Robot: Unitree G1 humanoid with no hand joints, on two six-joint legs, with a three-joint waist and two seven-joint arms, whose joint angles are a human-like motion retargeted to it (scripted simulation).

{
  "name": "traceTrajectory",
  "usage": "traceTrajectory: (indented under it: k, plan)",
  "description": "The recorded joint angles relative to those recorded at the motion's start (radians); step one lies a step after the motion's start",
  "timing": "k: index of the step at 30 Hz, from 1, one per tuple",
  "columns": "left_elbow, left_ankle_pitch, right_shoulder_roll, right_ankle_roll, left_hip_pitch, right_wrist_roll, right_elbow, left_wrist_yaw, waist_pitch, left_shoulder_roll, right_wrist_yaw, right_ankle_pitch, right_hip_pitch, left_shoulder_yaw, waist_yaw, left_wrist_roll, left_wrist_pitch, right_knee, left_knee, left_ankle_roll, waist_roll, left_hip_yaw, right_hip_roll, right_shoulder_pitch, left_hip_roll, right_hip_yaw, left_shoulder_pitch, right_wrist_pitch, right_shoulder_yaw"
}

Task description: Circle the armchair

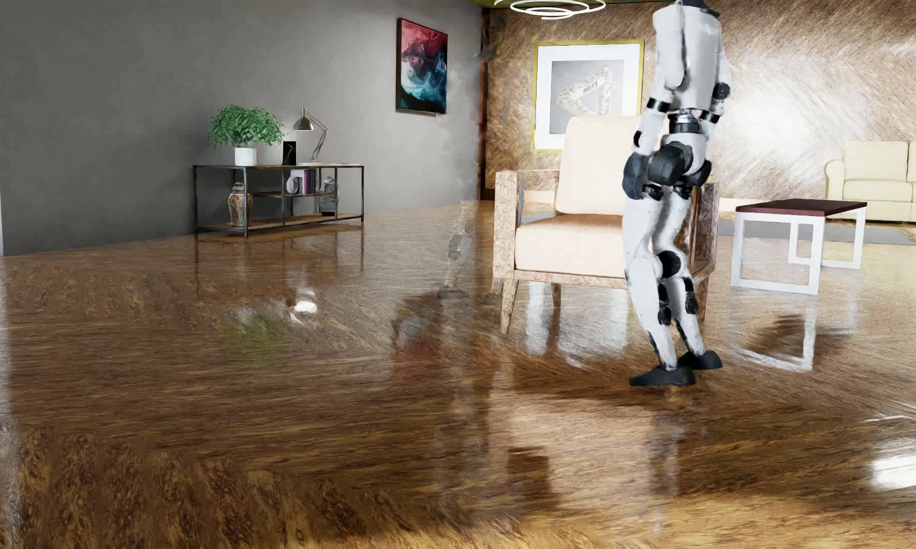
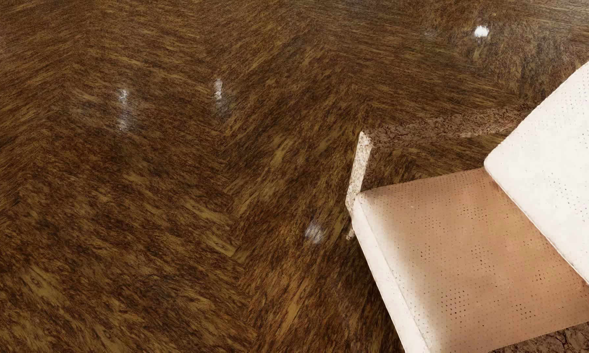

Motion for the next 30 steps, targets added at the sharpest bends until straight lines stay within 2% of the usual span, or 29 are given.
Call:
traceTrajectory:
  k: [3, 7, 13, 21, 24, 27, 28, 30]
  plan:
    - [-0.007, -0.022, 0.017, 0.000, 0.019, 0.000, 0.019, 0.000, -0.013, -0.003, 0.000, -0.032, 0.048, 0.038, 0.007, 0.000, 0.000, -0.046, -0.019, 0.000, -0.012, 0.000, -0.018, 0.017, -0.017, 0.000, -0.026, 0.000, 0.048]
    - [-0.037, -0.033, 0.003, 0.000, 0.011, 0.000, 0.050, 0.000, -0.014, -0.037, 0.000, -0.048, 0.079, 0.027, 0.000, 0.000, 0.000, -0.068, -0.018, 0.000, -0.005, 0.000, -0.021, 0.002, -0.013, 0.000, -0.049, 0.000, 0.112]
    - [-0.118, -0.044, -0.013, 0.000, -0.003, 0.000, 0.061, 0.000, -0.014, -0.071, 0.000, -0.081, 0.101, -0.014, 0.021, 0.000, 0.000, -0.078, -0.010, 0.000, -0.011, 0.000, -0.022, -0.022, -0.014, 0.000, -0.035, 0.000, 0.069]
    - [-0.026, -0.077, -0.021, 0.000, -0.027, 0.000, 0.015, 0.000, -0.029, -0.061, 0.000, -0.153, 0.115, -0.031, 0.071, 0.000, 0.000, -0.060, 0.034, 0.000, -0.016, 0.000, -0.039, -0.027, -0.045, 0.000, -0.005, 0.000, 0.016]
    - [0.012, -0.112, -0.025, 0.000, -0.004, 0.000, 0.012, 0.000, -0.019, -0.056, 0.000, -0.123, 0.016, -0.036, 0.075, 0.000, 0.000, 0.101, 0.029, 0.000, -0.018, 0.000, -0.070, -0.028, -0.068, 0.000, 0.003, 0.000, -0.018]
    - [0.037, -0.155, -0.023, 0.000, 0.049, 0.000, 0.005, 0.000, 0.009, -0.048, 0.000, 0.028, -0.191, -0.054, 0.039, 0.000, 0.000, 0.463, 0.008, 0.000, -0.005, 0.000, -0.104, -0.035, -0.074, 0.000, 0.006, 0.000, -0.054]
    - [0.036, -0.168, -0.023, 0.000, 0.072, 0.000, -0.005, 0.000, 0.017, -0.044, 0.000, 0.011, -0.256, -0.057, 0.017, 0.000, 0.000, 0.587, 0.002, 0.000, 0.005, 0.000, -0.102, -0.033, -0.070, 0.000, 0.009, 0.000, -0.066]
    - [0.030, -0.187, -0.022, 0.000, 0.111, 0.000, -0.027, 0.000, 0.030, -0.033, 0.000, -0.096, -0.362, -0.057, -0.032, 0.000, 0.000, 0.775, 0.001, 0.000, 0.029, 0.000, -0.082, -0.019, -0.055, 0.000, 0.015, 0.000, -0.081]
